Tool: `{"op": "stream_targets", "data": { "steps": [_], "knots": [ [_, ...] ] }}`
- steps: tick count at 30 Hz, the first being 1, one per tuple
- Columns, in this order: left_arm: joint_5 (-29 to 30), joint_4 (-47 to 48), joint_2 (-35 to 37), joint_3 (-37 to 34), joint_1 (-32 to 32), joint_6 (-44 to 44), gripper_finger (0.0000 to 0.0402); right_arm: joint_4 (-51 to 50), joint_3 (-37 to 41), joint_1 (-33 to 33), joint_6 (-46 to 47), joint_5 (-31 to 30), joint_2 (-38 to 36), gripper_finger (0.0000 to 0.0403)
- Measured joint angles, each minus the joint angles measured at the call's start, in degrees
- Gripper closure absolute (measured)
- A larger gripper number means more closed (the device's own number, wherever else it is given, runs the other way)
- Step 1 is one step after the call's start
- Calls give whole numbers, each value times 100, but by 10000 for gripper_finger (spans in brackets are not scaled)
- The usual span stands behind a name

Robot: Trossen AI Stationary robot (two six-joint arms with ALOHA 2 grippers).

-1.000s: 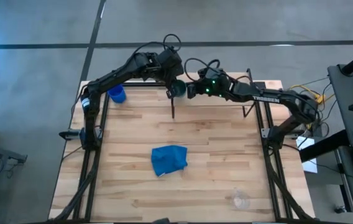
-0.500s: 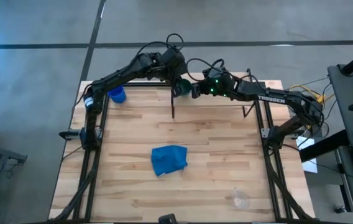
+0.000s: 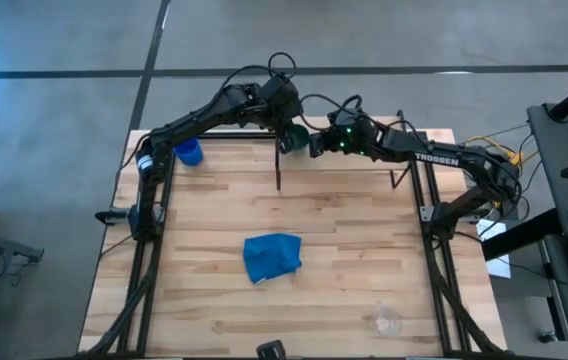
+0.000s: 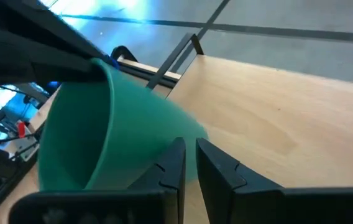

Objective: Stack small to large cups/mugs on shelf
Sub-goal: Put the green cup on the shelf

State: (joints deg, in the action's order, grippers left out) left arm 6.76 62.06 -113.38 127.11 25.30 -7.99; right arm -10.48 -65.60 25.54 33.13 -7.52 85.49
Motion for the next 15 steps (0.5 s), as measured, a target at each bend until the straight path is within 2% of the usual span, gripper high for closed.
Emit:
{"op": "stream_targets", "data": {
  "steps": [4, 7, 12, 15],
  "knots": [
    [-733, -17, 0, 25, 16, 170, 401, 0, 20, 71, -42, -2, 0, 369],
    [-751, -21, 0, 26, 17, 169, 401, 0, 22, 137, 6, 86, 4, 369],
    [-749, -36, 0, 35, 94, 166, 401, -54, 22, 214, 225, 721, 4, 369],
    [-755, -160, 0, 35, 161, 168, 401, -117, 22, 219, 305, 770, 4, 369]
  ]
}}
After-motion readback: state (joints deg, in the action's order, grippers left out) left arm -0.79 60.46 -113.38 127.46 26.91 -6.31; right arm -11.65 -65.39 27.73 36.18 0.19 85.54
